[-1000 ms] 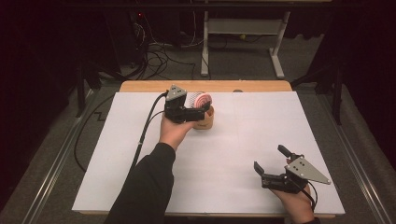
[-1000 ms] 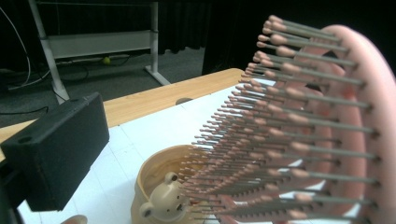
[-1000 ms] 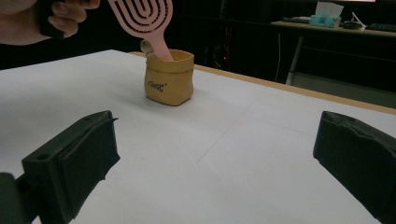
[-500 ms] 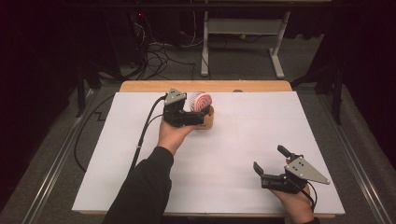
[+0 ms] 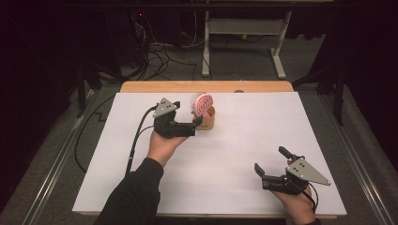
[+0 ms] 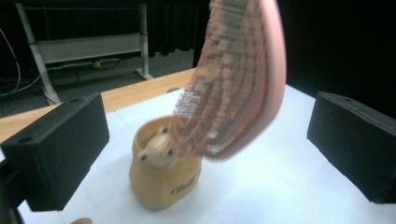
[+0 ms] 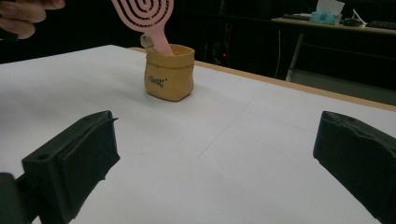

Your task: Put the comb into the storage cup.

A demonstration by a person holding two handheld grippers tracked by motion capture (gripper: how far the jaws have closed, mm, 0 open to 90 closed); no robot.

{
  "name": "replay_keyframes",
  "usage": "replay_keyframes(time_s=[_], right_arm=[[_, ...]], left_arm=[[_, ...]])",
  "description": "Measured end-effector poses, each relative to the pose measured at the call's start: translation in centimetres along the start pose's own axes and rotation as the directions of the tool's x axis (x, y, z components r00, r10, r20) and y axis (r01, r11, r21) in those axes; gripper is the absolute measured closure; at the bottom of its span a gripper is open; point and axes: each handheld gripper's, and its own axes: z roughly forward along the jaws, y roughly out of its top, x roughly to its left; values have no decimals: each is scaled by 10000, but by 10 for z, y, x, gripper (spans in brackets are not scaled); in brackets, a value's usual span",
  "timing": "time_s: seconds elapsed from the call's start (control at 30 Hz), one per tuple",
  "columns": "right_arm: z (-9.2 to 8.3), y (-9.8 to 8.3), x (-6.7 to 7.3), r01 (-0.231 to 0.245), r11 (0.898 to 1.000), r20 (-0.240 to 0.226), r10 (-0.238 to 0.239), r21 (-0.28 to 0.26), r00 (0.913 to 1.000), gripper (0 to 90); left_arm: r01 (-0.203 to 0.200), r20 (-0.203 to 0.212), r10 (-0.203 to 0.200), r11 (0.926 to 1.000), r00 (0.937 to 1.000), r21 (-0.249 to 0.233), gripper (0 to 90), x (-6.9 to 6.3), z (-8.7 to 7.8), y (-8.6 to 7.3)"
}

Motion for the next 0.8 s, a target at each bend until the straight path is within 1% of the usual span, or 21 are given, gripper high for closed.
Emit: replay_keyframes(time_s=[0.1, 0.23, 0.3, 0.37, 0.43, 0.53, 0.63, 0.7, 0.73, 0.77, 0.8], right_arm=[[0, 0, 1, -1, 10000, -8, 1, 40, 10000, 4], [1, -1, 1, 23, 10000, -21, -23, 80, 10000, 4], [0, -1, 1, -6, 10000, -18, 6, 97, 10000, 4], [0, -2, 1, -14, 10000, -10, 14, 97, 10000, 4], [-1, -2, 1, -7, 10000, -2, 7, 86, 10000, 4], [-1, -3, 0, -66, 9999, 40, 66, 115, 10000, 4], [0, -4, -1, -71, 9998, 84, 70, 162, 9999, 4], [0, -4, -1, -44, 9998, 84, 42, 178, 10000, 4], [0, -4, 0, -32, 9998, 85, 30, 172, 10000, 4], [-1, -4, 0, -26, 9998, 92, 25, 178, 10000, 4], [-1, -4, 0, 0, 9998, 102, -2, 183, 9999, 4]], left_arm=[[49, 70, -49, 10000, 10000, 1, 0, 4, -7, -13], [-21, 37, 21, 9999, 10000, 154, 0, 8, -15, -31], [-54, -70, 55, 9998, 10000, 202, 0, 10, -21, -43], [-38, -152, 44, 9994, 9999, 351, 0, 12, -26, -54], [31, -150, -24, 9988, 9999, 488, 0, 14, -31, -63], [63, -212, -49, 9976, 9998, 695, 0, 17, -41, -79], [106, -278, -85, 9969, 9996, 785, 0, 20, -52, -90], [123, -381, -93, 9967, 9992, 798, 0, 22, -63, -97], [29, -541, 19, 9960, 9985, 889, 0, 23, -68, -99], [-166, -834, 255, 9943, 9962, 1053, 0, 22, -74, -101], [-320, -968, 434, 9927, 9944, 1165, 0, 22, -79, -104]])
